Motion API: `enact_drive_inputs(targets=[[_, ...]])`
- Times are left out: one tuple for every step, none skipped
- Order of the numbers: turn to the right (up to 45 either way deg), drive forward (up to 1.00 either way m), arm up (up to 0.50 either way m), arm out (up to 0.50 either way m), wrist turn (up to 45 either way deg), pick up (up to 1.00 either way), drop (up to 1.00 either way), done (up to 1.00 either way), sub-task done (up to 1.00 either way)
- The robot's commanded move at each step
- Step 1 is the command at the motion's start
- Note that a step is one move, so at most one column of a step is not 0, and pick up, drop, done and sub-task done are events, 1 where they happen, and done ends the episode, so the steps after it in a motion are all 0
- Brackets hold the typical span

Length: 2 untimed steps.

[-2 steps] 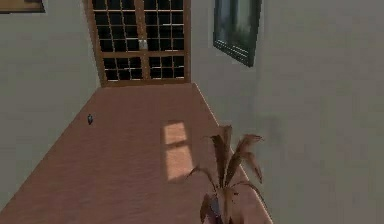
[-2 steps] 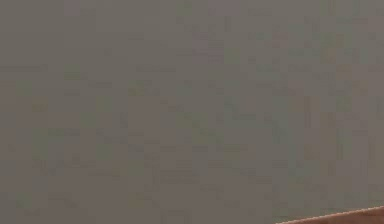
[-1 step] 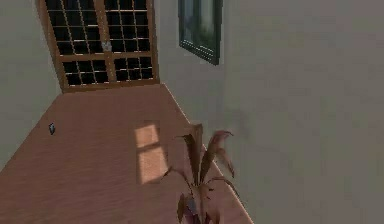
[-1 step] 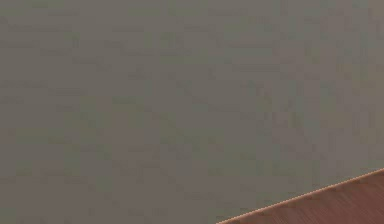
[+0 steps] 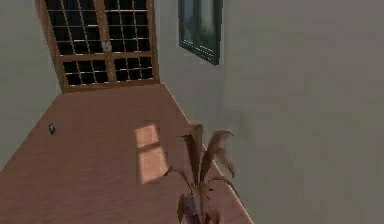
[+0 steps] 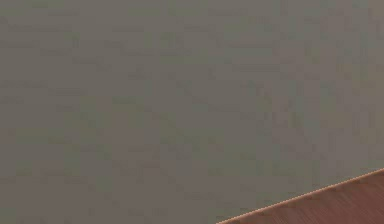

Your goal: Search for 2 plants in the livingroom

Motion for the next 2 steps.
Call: enact_drive_inputs(targets=[[45.0,0.00,0.00,0.00,0.0,0.00,0.00,0.00,0.00],[45.0,0.00,0.00,0.00,0.0,0.00,0.00,0.00,0.00]])
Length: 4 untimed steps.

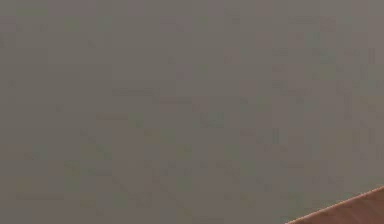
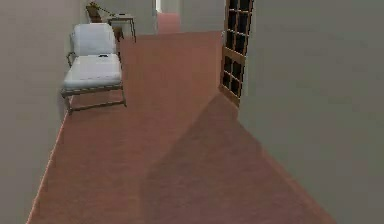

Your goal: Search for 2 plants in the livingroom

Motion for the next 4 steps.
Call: enact_drive_inputs(targets=[[45.0,0.00,0.00,0.00,0.0,0.00,0.00,0.00,0.00],[36.0,0.00,0.00,0.00,0.0,0.00,0.00,0.00,0.00],[0.0,1.00,0.00,0.00,0.0,0.00,0.00,0.00,0.00],[0.0,1.00,0.00,0.00,0.0,0.00,0.00,0.00,0.00]])
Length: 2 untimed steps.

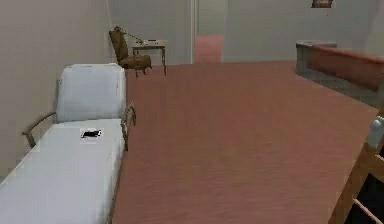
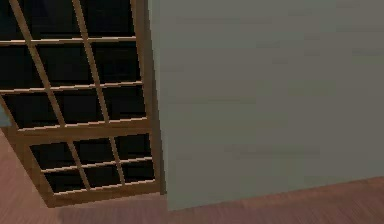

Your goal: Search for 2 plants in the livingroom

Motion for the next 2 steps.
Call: enact_drive_inputs(targets=[[9.0,0.00,0.00,0.00,0.0,0.00,0.00,0.00,0.00],[0.0,0.25,0.00,0.00,0.0,0.00,0.00,0.00,0.00]])
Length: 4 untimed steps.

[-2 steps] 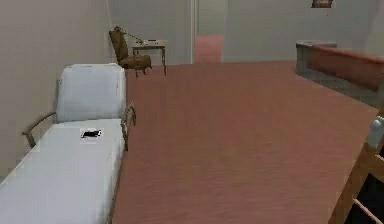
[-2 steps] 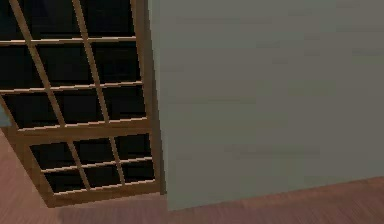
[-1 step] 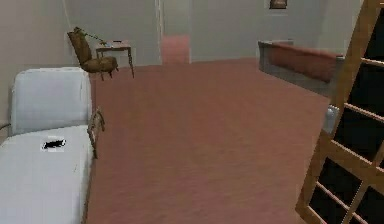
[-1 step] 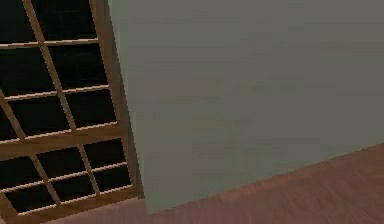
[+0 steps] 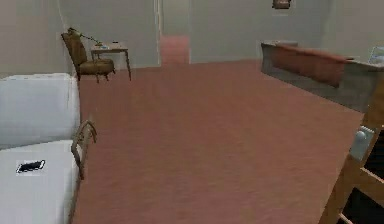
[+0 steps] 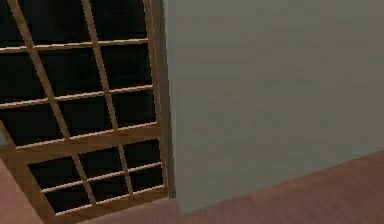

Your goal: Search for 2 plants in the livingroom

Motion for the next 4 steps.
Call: enact_drive_inputs(targets=[[-15.0,0.00,0.00,0.00,0.0,0.00,0.00,0.00,0.00],[0.0,1.00,0.00,0.00,0.0,0.00,0.00,0.00,0.00],[0.0,1.00,0.00,0.00,0.0,0.00,0.00,0.00,0.00],[-6.0,0.00,0.00,0.00,0.0,0.00,0.00,0.00,0.00]])
